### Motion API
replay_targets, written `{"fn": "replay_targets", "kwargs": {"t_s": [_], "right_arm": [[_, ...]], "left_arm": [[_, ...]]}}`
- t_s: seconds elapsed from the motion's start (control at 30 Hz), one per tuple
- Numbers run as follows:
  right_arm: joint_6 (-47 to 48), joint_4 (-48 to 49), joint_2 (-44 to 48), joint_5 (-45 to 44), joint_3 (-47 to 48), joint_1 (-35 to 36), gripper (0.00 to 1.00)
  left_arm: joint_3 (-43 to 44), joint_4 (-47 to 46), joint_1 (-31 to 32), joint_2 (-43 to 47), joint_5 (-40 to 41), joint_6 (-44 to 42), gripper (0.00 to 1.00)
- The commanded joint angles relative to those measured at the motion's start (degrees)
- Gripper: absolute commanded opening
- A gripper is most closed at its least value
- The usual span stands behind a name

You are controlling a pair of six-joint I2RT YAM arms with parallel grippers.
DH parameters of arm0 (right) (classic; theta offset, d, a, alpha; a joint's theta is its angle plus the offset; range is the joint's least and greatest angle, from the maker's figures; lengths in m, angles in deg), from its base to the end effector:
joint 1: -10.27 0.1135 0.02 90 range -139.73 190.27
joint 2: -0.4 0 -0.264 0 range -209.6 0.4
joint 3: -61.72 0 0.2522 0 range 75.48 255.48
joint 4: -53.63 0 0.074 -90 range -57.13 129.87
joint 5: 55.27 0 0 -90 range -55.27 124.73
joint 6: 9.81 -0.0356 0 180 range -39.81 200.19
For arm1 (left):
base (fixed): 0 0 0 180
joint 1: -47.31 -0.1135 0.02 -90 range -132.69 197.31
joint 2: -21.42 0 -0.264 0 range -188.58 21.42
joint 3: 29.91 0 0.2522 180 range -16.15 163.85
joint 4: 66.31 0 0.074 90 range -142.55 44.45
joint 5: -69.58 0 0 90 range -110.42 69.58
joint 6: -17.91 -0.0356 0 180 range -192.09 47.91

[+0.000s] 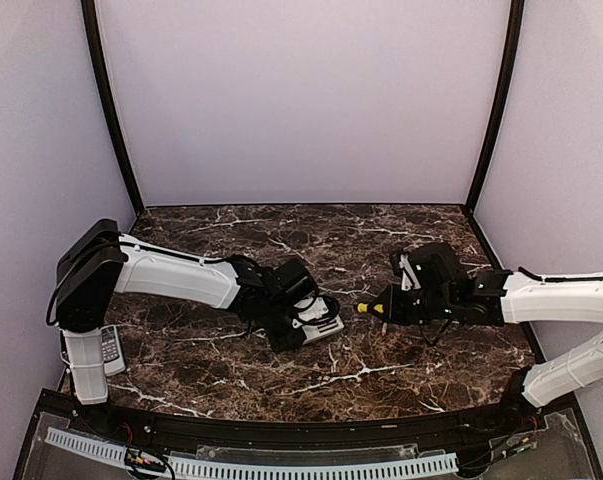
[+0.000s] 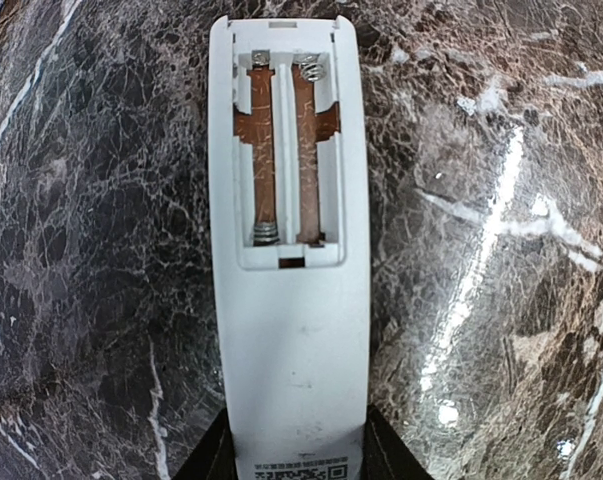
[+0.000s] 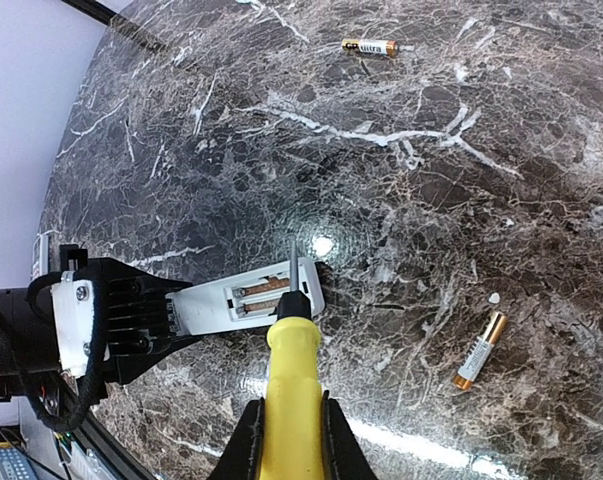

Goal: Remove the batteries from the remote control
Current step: Remove the battery from the remote control without the battery cover, then place the remote control without batteries at the center of the board.

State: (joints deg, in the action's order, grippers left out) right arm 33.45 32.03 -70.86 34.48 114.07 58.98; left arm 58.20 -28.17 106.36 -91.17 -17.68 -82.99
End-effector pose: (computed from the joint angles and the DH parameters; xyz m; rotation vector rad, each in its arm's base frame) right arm 0.1698 0.1931 0.2106 -0.0394 2.4310 0.8256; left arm 0.2079 -0.3433 0.1555 1.5226 2.2038 -0.2077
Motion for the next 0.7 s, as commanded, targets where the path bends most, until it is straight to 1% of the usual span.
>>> {"fn": "replay_targets", "kwargs": {"t_s": [0.0,0.1,0.3,0.5,0.67], "right_arm": [[0.98,-1.53,2.19,-2.83,1.62,0.42,0.00],[0.96,-2.27,3.08,-3.53,1.58,0.44,0.00],[1.21,-3.06,3.70,-4.35,1.62,0.42,0.00],[1.52,-3.80,4.58,-5.42,1.80,0.42,0.00],[1.49,-4.34,5.31,-6.27,1.71,0.42,0.00]], "left_arm": [[-0.61,2.66,1.86,-3.03,-3.77,1.12,0.39],[-0.61,2.18,1.86,-2.56,-3.76,1.65,0.44],[-0.67,1.63,1.84,-1.71,-4.04,2.55,0.63],[-1.34,-0.15,1.57,0.76,-3.57,3.61,0.67],[-1.97,-1.97,0.37,3.71,-4.96,5.19,0.72]]}}
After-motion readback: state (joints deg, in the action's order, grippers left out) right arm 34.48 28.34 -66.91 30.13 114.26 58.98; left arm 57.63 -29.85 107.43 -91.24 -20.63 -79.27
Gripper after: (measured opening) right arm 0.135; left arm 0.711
